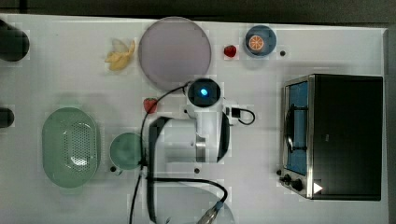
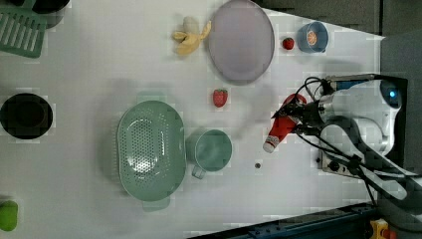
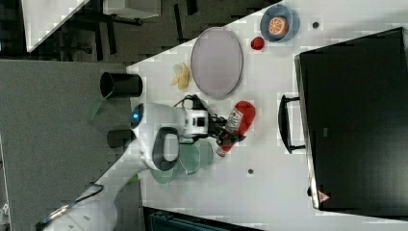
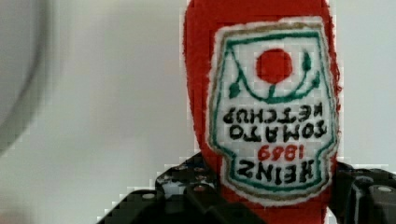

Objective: Pick Ketchup from oven and place it on table.

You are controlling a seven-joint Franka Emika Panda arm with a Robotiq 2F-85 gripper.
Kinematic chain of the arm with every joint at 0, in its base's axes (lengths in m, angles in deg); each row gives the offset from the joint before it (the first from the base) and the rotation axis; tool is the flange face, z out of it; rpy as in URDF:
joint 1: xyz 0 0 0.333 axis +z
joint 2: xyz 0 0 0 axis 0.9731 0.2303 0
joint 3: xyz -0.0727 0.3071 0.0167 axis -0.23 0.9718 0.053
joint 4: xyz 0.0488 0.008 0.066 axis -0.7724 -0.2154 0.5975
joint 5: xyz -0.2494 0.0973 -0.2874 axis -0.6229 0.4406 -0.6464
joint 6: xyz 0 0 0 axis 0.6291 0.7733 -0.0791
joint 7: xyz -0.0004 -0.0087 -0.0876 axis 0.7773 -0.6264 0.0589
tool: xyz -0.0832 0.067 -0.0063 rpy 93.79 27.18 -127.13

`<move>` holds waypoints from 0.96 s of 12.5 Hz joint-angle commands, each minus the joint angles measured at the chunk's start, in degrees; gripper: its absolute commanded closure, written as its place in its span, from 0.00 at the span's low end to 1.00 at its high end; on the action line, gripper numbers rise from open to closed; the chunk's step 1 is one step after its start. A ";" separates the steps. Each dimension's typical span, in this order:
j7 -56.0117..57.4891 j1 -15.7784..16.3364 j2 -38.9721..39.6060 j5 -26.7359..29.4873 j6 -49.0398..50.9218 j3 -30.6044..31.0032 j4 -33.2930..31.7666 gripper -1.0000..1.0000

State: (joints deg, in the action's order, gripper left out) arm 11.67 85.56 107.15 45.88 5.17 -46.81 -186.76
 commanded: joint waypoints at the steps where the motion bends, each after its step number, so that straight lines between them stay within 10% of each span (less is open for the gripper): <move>1: 0.41 -1.69 -1.32 2.79 -2.63 -0.10 1.84 0.37; 3: 0.41 -1.68 1.35 4.04 -6.43 0.62 1.81 0.36; 6: 0.40 -1.62 1.90 4.04 -9.26 0.80 0.75 0.00; 12: -1.73 -1.66 -15.19 4.03 -7.12 0.59 6.85 0.00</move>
State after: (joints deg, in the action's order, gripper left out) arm 11.45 82.94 100.71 49.18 -3.16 -46.36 -185.30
